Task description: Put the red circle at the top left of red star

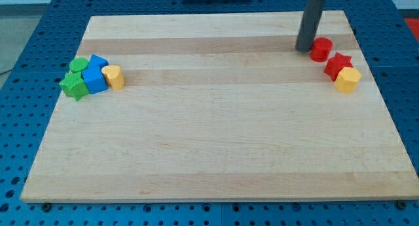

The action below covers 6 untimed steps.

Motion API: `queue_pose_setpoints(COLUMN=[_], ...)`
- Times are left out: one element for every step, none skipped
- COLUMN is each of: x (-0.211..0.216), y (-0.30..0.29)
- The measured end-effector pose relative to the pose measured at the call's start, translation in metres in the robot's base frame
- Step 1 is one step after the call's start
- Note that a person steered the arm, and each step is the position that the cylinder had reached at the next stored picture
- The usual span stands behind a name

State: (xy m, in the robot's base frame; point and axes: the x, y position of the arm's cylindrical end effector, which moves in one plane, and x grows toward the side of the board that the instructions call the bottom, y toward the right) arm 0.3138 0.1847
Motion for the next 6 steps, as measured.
queue_pose_setpoints(x=[-0.003,-0.031,-0.041,-0.033,-0.022,-0.011], y=[0.002,0.002,0.023,0.039,0.044,0.045])
